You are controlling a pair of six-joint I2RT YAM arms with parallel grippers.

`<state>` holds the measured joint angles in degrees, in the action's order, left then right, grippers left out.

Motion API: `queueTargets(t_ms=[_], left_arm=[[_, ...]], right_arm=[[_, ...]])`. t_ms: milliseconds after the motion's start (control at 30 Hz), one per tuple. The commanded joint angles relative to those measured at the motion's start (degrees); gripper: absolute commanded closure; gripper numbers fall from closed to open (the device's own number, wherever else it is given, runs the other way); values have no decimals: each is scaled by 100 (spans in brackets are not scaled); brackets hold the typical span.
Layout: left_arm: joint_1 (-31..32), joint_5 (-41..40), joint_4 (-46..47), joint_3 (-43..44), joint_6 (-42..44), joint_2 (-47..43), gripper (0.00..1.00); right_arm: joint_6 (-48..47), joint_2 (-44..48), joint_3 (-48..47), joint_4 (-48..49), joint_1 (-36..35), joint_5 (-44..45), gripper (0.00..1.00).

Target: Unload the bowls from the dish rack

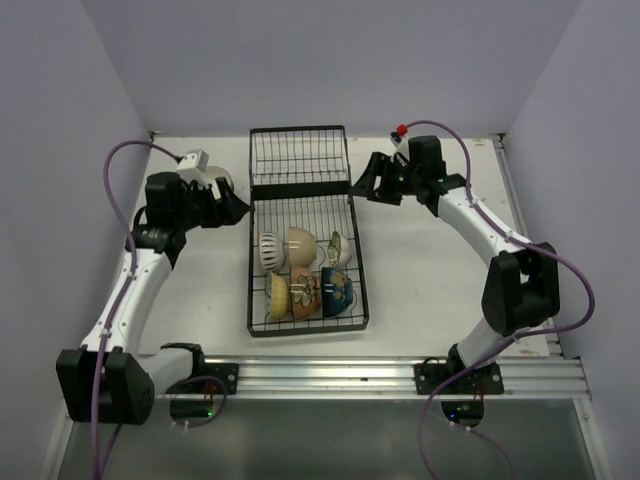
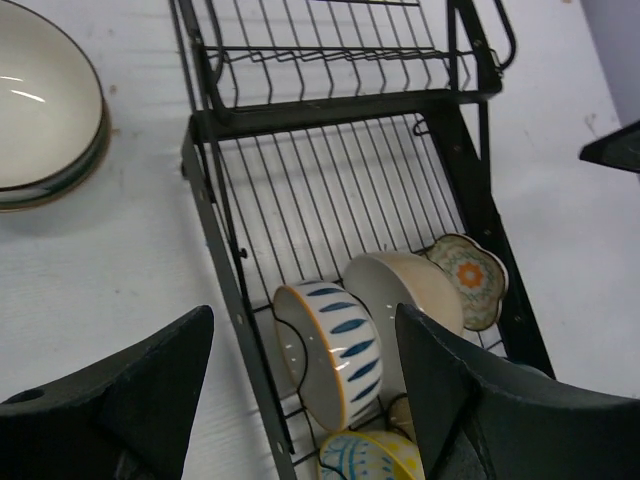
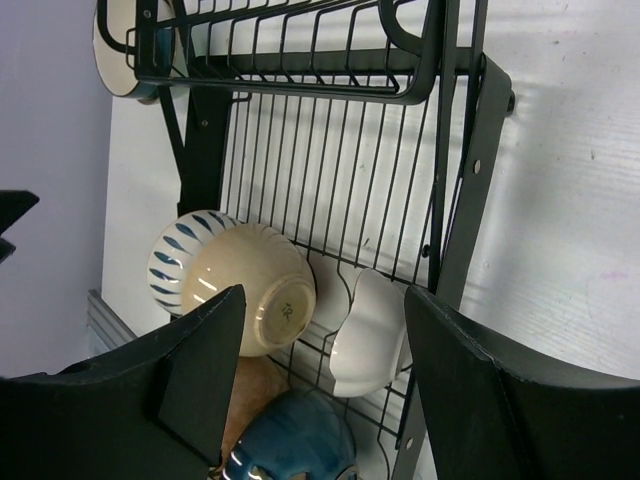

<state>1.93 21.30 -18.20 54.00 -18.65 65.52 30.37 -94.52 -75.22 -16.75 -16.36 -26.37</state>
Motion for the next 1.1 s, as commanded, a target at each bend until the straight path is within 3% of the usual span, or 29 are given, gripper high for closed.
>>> queueTargets(t_ms=[0, 167, 500, 1067], left_arm=[[-18, 963, 325, -353, -367, -381, 23], [18, 1087, 79, -670, -463, -785, 23], [140, 1596, 975, -1971, -1237, -1137, 25], [571, 1262, 2337, -2420, -1755, -206, 29]], right_arm=[[-163, 347, 86, 22, 19, 53, 31], [-163, 259, 157, 58, 19, 44, 31], [-163, 259, 438, 190, 28, -61, 31], [-172, 215, 561, 278, 28, -132, 32]])
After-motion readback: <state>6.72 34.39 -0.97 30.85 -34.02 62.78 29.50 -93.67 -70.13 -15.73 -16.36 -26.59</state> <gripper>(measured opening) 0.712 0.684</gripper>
